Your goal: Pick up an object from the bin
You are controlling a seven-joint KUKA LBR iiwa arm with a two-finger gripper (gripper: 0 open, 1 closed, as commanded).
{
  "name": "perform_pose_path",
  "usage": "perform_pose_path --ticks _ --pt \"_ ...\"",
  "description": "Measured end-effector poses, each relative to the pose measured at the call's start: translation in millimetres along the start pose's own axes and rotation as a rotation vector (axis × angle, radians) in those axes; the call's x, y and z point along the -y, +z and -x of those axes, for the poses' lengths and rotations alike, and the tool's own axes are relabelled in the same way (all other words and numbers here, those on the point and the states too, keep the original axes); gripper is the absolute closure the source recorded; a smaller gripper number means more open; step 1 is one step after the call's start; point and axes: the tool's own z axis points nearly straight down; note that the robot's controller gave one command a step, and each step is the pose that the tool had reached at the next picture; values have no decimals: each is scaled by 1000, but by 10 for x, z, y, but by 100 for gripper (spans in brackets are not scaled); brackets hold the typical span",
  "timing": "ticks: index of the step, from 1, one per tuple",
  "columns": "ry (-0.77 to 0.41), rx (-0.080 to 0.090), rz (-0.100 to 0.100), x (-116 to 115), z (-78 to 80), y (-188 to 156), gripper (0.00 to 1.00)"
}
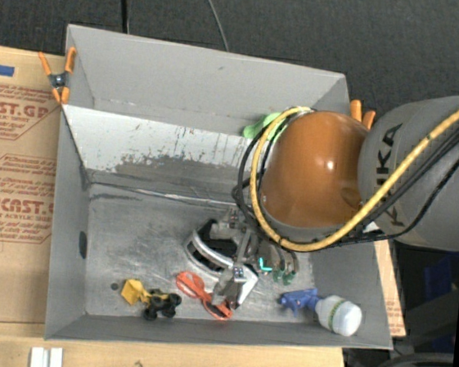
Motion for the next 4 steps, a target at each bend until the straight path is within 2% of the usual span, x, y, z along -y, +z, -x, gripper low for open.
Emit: perform_pose_path --ticks 1,2,3,4 --pt "1 7 1 4 17 -32 0" --pt "2 19 2 122 512 335 0" --pt "-104 7 -1 111 773 639 0" --pt "-103 39 18 31 826 1239 100"
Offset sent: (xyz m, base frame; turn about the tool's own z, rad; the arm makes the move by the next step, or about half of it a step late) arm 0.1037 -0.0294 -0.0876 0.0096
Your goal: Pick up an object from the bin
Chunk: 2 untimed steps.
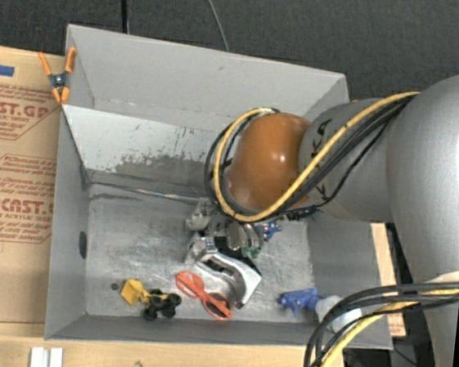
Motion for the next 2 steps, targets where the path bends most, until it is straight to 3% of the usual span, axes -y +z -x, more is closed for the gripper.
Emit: perform_pose_path --ticks 2 --pt "-2 -5 -4 20 -36 -20 100"
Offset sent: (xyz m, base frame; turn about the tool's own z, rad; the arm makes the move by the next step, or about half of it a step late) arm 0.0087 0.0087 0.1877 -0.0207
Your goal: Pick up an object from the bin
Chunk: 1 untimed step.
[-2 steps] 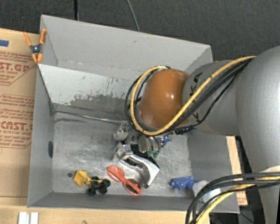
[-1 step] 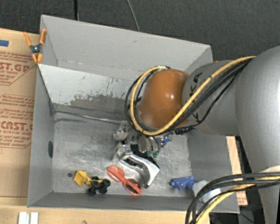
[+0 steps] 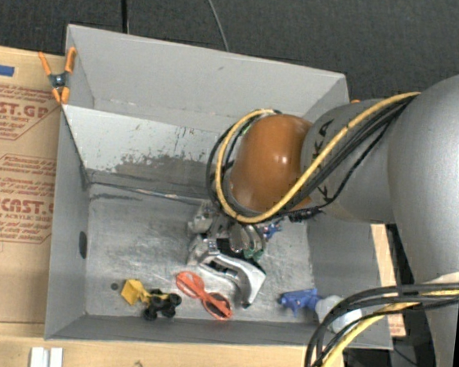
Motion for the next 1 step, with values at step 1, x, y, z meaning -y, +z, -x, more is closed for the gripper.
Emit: perform_pose_path --ticks 1 --pt "-5 -17 -9 -93 105 78 100"
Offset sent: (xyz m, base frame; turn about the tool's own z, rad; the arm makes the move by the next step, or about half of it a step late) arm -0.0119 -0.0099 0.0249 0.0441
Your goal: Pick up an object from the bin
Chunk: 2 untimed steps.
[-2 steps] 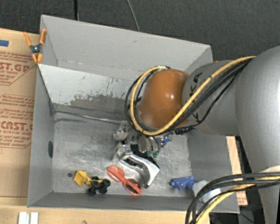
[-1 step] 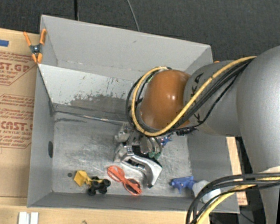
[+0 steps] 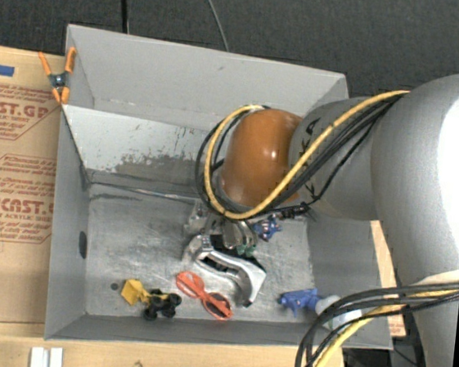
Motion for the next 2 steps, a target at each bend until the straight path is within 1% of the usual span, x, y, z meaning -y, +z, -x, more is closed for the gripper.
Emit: perform_pose_path --ticks 1,2 --pt "28 -12 0 76 -163 -161 100" --pt "17 -12 -5 65 -36 -479 100"
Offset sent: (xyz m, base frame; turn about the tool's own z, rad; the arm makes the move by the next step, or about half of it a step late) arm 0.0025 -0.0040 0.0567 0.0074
